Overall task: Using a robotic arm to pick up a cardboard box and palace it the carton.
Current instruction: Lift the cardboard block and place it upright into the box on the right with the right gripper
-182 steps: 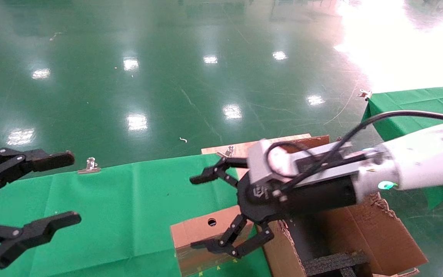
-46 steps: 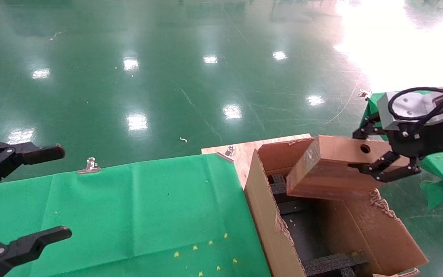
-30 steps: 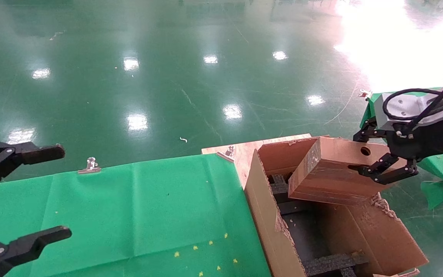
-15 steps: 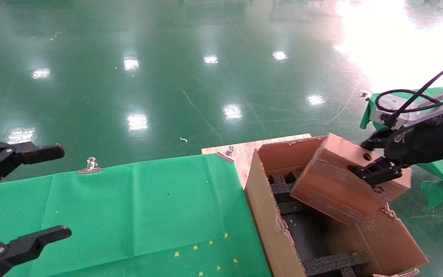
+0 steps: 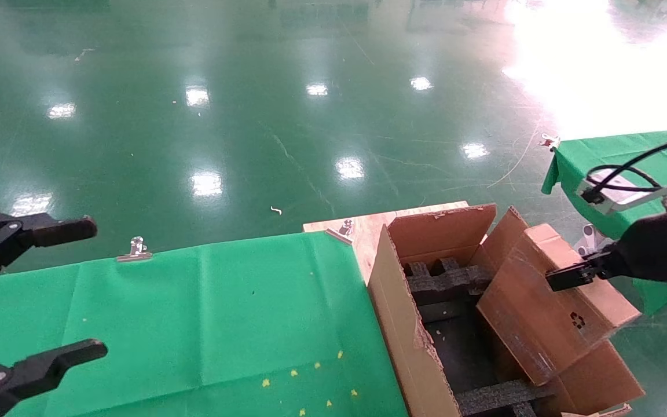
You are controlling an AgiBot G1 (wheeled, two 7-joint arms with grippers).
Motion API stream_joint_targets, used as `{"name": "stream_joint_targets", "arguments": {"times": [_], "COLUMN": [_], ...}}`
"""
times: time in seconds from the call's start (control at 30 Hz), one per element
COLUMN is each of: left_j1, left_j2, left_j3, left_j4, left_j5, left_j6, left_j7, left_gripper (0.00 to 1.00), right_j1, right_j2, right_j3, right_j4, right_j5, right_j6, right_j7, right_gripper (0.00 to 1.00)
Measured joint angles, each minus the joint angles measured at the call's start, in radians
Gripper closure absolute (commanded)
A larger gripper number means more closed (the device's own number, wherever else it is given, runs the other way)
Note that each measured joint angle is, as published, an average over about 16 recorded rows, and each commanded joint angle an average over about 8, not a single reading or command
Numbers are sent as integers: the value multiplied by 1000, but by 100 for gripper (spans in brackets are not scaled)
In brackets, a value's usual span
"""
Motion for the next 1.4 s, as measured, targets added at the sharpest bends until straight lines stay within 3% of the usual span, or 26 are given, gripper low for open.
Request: {"name": "stream_joint_targets", "arguments": {"times": [0.17,0.43,1.4], "left_j1": [0,0,0], "left_j2": [0,0,0], "left_j3": [0,0,0], "left_j4": [0,0,0], "left_j5": [0,0,0], "left_j6": [0,0,0], "left_j7": [0,0,0], "left_gripper": [0,0,0], "right_j1": [-1,-5,-111], "right_j2": [19,19,-92], "right_j3": [-8,-11,-89], "right_j4": [51,60,93], "right_j5": [-34,-40,-252], "right_j6": [26,35,112], "right_j7": [98,126,448], "right_gripper": [100,100,100]}}
